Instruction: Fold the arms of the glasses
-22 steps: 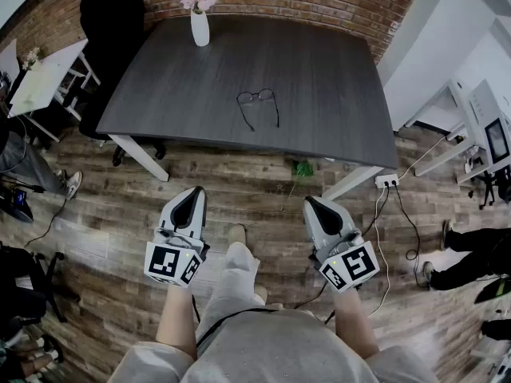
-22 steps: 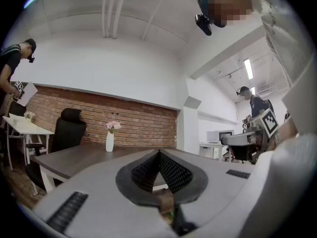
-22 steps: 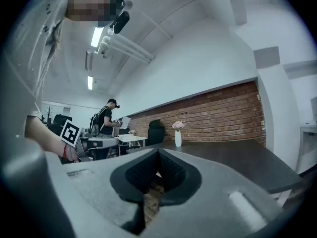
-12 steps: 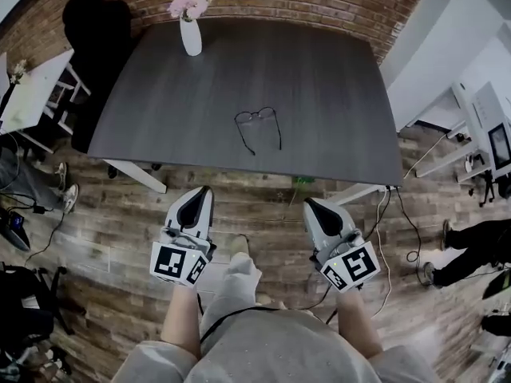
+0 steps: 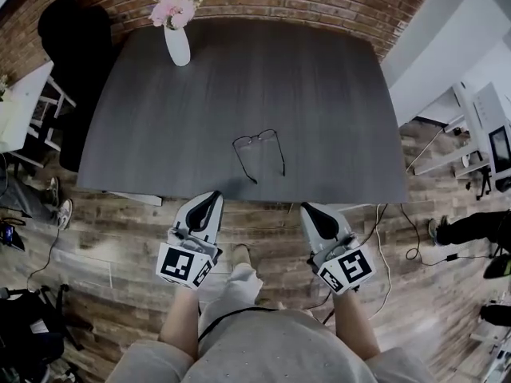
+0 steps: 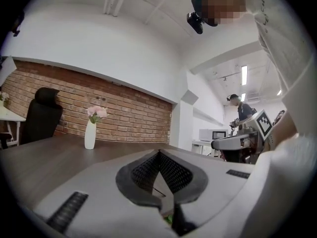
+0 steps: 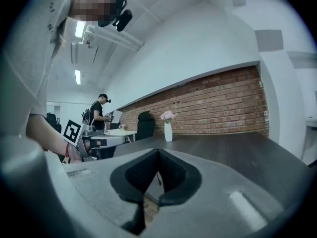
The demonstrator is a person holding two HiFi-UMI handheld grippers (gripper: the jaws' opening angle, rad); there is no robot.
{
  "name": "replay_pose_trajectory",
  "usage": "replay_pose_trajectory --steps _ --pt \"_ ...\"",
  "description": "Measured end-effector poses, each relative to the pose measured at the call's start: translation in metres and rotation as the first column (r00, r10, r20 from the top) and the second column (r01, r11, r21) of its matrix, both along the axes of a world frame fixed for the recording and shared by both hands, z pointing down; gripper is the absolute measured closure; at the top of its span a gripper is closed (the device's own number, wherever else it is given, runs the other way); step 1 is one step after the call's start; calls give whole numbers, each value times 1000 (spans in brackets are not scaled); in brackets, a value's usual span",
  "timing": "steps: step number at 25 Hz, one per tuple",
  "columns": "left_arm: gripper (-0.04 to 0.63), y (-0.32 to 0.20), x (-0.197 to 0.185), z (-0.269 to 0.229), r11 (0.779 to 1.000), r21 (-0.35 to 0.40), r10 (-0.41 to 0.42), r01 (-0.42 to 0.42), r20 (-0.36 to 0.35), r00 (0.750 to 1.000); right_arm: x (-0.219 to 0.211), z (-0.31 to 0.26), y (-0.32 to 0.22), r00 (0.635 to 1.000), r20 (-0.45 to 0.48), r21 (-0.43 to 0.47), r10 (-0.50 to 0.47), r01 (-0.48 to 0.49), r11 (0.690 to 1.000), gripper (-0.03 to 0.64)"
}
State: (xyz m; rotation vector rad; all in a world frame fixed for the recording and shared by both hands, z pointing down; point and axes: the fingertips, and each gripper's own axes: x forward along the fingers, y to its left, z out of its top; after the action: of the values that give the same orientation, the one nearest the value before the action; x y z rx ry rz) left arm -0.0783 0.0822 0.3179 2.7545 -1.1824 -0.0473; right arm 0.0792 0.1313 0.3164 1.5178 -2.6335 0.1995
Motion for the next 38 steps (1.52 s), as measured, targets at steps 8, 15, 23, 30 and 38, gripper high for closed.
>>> replay_pose_trajectory --steps 8,15,23,30,38 --pt "597 -45 7 21 995 -19 96 -96 25 995 0 28 -50 1000 -12 -83 12 -13 996 543" --pt "597 -58 17 42 989 -66 136 -133 51 989 4 59 -76 999 -20 -164 -29 25 986 516" --pt "597 -86 21 66 986 -134 104 -95 66 992 12 86 -117 995 -42 -257 -87 73 964 505" --pt "597 -113 25 86 984 -160 101 -83 106 989 17 107 -144 990 -60 -315 -132 107 943 502" --pt "597 -148 33 105 978 -177 136 -108 157 978 20 116 -161 984 -62 -349 -166 134 928 500"
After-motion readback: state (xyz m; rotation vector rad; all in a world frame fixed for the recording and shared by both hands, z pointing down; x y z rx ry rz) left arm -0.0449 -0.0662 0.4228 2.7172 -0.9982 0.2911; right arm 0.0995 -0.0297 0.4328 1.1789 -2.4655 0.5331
